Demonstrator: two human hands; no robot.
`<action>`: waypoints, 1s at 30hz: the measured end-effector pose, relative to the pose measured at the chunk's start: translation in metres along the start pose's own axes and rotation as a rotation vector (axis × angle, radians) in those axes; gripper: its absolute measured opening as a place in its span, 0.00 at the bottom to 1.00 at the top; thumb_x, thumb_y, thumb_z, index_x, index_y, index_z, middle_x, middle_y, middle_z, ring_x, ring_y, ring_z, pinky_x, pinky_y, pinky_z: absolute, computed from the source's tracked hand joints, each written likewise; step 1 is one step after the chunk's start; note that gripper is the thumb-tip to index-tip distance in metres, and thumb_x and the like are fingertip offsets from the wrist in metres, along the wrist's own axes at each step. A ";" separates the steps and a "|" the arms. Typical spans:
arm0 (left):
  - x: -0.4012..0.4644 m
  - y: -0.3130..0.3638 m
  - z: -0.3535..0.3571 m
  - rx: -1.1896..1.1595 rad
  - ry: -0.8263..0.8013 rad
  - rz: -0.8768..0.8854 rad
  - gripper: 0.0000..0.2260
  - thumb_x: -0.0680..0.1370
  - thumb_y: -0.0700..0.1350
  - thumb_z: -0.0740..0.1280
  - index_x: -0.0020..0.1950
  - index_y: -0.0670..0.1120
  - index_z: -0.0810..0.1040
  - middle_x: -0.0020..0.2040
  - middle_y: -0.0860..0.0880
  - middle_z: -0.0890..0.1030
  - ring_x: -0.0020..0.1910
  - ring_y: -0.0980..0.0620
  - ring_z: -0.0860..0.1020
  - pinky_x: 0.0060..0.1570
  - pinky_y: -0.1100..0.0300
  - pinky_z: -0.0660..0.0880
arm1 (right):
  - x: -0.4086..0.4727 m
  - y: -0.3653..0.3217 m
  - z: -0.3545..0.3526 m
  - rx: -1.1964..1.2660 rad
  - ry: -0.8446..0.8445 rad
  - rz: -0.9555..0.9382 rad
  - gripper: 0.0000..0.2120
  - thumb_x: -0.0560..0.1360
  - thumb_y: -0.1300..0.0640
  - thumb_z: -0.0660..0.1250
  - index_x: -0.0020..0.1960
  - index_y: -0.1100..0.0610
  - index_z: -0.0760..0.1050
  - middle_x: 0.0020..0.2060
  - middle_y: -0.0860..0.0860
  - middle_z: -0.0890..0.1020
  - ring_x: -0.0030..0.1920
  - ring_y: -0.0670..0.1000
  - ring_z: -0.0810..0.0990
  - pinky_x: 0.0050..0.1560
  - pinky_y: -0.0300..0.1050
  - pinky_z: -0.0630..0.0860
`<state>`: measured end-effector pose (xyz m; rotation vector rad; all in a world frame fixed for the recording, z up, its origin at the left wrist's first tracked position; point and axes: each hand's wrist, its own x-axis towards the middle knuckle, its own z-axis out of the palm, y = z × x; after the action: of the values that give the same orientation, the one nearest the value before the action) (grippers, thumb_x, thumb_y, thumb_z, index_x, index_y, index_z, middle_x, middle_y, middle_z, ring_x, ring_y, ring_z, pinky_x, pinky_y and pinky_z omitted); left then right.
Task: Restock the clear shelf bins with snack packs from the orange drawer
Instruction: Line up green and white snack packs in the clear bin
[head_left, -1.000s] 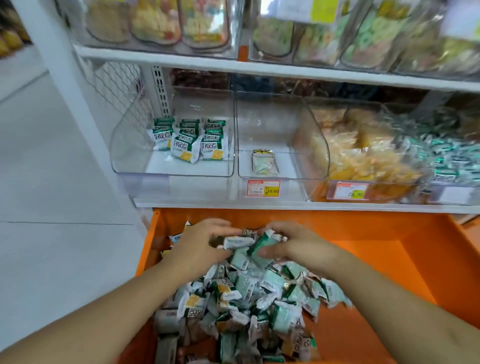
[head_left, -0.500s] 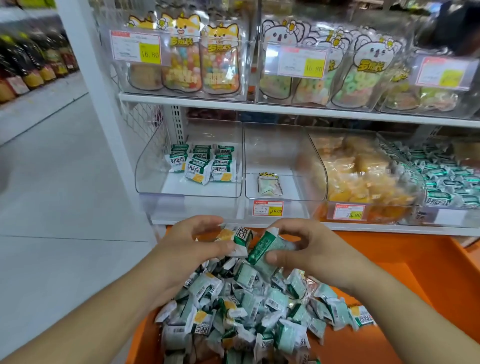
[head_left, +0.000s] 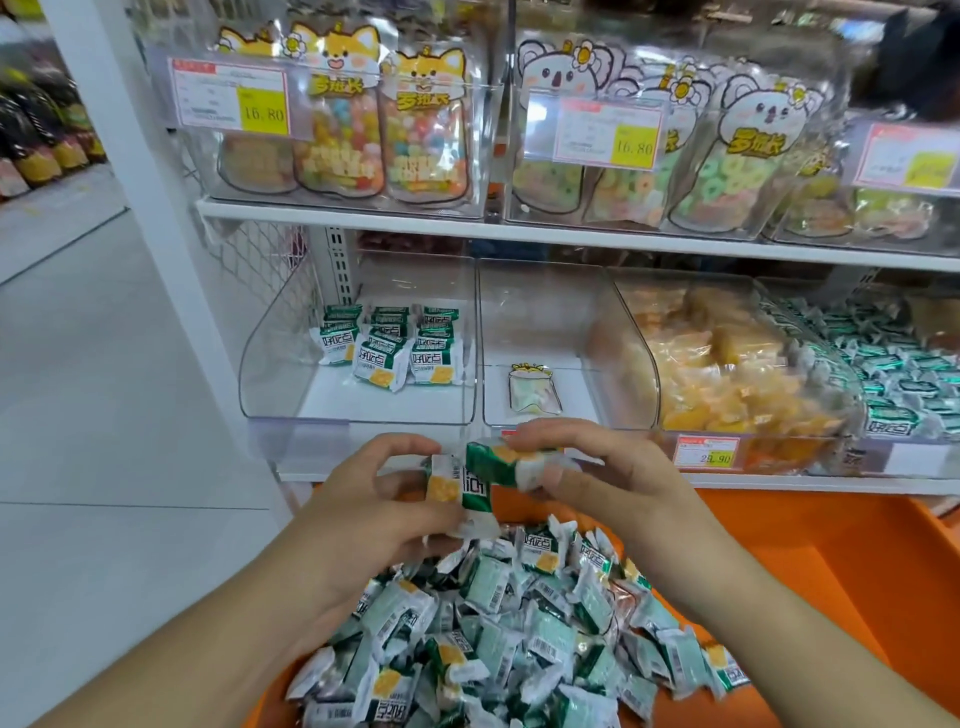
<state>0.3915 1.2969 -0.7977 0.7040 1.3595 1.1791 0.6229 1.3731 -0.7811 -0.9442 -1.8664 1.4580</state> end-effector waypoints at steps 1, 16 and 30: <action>0.001 0.000 0.002 -0.039 0.001 0.005 0.23 0.73 0.27 0.74 0.64 0.44 0.78 0.50 0.39 0.87 0.49 0.36 0.87 0.52 0.43 0.84 | 0.001 0.000 0.004 -0.008 0.028 -0.025 0.09 0.82 0.56 0.71 0.58 0.48 0.87 0.65 0.44 0.82 0.65 0.45 0.81 0.64 0.47 0.78; -0.007 -0.006 0.006 0.042 0.047 0.045 0.20 0.75 0.31 0.75 0.64 0.47 0.82 0.54 0.47 0.88 0.53 0.45 0.87 0.59 0.48 0.83 | 0.005 0.009 0.019 -0.065 0.222 0.043 0.14 0.74 0.62 0.79 0.56 0.48 0.83 0.50 0.46 0.87 0.53 0.47 0.86 0.56 0.51 0.84; -0.011 0.002 -0.006 -0.019 -0.001 0.004 0.18 0.75 0.32 0.76 0.63 0.41 0.82 0.57 0.43 0.87 0.56 0.41 0.86 0.62 0.45 0.80 | 0.013 0.006 0.039 -0.236 0.075 0.005 0.15 0.77 0.53 0.77 0.60 0.39 0.80 0.57 0.42 0.84 0.57 0.46 0.83 0.60 0.53 0.81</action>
<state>0.3873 1.2864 -0.7926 0.6947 1.3452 1.1933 0.5851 1.3626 -0.7959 -1.0979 -2.0113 1.2048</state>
